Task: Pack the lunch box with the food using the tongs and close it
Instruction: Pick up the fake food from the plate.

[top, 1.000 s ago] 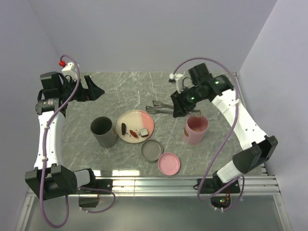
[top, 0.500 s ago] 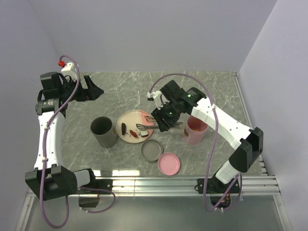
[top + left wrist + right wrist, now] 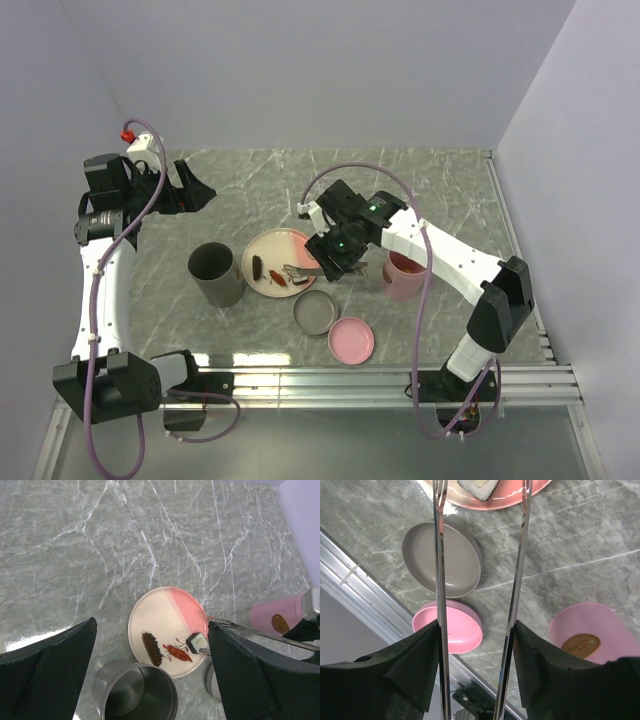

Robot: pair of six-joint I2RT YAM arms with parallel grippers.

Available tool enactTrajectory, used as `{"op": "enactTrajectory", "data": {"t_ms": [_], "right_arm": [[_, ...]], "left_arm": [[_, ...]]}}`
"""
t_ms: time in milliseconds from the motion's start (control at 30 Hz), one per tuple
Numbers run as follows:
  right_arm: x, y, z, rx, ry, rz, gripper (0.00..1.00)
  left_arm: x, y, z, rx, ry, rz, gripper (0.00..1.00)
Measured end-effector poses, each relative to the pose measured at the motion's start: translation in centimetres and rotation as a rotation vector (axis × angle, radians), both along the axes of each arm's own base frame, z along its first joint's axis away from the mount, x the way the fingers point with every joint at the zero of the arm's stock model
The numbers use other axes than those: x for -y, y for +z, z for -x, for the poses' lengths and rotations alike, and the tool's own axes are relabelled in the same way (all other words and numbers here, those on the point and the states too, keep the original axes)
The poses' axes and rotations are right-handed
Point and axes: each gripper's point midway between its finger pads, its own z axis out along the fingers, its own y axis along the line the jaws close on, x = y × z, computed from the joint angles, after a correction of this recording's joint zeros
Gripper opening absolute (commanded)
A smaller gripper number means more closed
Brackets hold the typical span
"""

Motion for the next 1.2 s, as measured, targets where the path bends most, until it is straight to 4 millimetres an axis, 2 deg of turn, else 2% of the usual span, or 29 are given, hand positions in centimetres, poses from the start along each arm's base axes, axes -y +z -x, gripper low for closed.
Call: {"op": "enactTrajectory", "data": {"t_ms": [400, 800, 1200], "right_arm": [[-0.5, -1.9, -0.2, -0.043, -0.017, 0.028, 0.64], [-1.1, -3.4, 0.2, -0.072, 0.002, 0.062, 0.59], [-1.3, -3.7, 0.5, -0.072, 0.014, 0.073, 0.43]], "left_arm": [[0.0, -0.1, -0.1, 0.008, 0.0, -0.002, 1.0], [0.0, -0.1, -0.1, 0.011, -0.003, -0.008, 0.99], [0.0, 0.3, 0.1, 0.028, -0.006, -0.018, 0.99]]}}
